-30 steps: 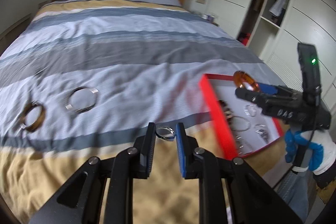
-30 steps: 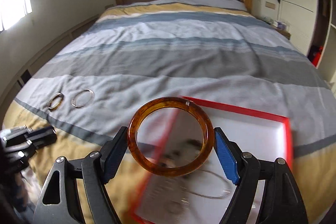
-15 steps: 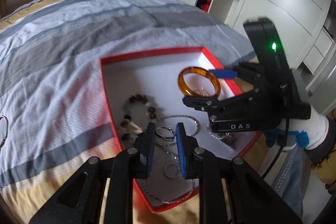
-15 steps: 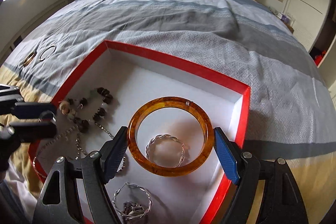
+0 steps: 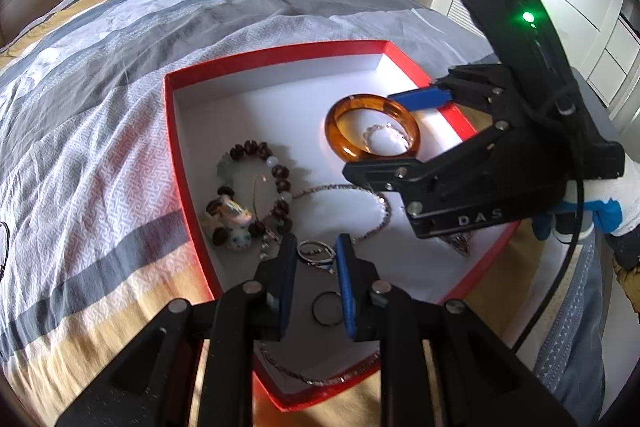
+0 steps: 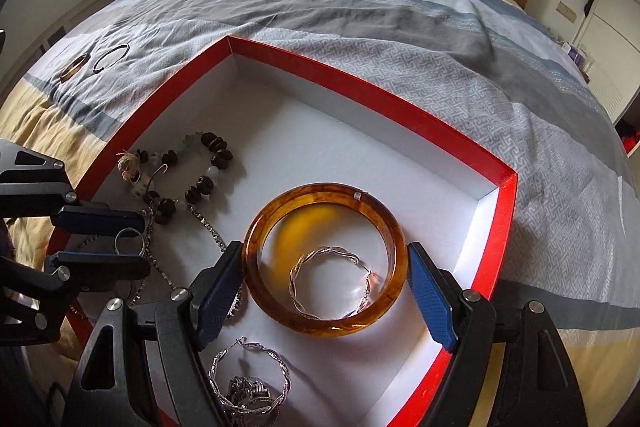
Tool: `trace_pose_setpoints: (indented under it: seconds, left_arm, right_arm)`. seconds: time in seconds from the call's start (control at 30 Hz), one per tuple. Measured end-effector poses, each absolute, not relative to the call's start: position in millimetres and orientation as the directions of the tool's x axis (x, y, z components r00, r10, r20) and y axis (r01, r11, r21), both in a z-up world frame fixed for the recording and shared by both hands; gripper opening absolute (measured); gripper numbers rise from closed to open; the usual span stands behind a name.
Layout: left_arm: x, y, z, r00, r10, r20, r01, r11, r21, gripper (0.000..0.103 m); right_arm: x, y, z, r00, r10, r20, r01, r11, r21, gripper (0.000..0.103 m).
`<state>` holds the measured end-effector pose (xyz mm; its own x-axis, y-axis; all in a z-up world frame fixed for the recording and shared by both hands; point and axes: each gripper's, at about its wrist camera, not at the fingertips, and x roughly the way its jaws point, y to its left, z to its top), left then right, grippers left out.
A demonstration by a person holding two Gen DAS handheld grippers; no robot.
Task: Organize jewelry
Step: 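Drop the ring into the red box with the left tool while the right tool releases the bangle, then withdraw both tools from the red box toward the two remaining bangles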
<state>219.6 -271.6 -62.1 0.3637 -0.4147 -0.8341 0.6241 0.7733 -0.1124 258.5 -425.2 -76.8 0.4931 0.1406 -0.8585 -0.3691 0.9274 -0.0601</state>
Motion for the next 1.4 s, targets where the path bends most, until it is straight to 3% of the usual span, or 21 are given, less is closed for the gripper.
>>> trace_pose_setpoints:
  seconds: [0.43, 0.73, 1.07, 1.4]
  left_arm:
    - [212.4, -272.8, -53.4, 0.358, -0.388, -0.849, 0.608, 0.787, -0.103, 0.029]
    - [188.5, -263.2, -25.6, 0.39, -0.408, -0.826, 0.587, 0.801, -0.119, 0.031]
    - [153.5, -213.4, 2.4, 0.438, -0.385, -0.813, 0.497, 0.857, -0.138, 0.031]
    - [126.5, -150.1, 15.1, 0.483, -0.34, -0.807, 0.392, 0.908, -0.148, 0.031]
  right_arm:
    - [238.4, -440.2, -56.9, 0.55, 0.142, -0.823, -0.283, 0.959, -0.024, 0.08]
    - [203.4, -443.8, -29.5, 0.587, 0.054, -0.808, -0.22, 0.971, -0.094, 0.08]
    - [139.9, -421.4, 6.5, 0.626, -0.071, -0.777, -0.133, 0.972, -0.196, 0.081]
    - [92.8, -388.5, 36.2, 0.663, -0.097, -0.742, -0.118, 0.966, -0.232, 0.081]
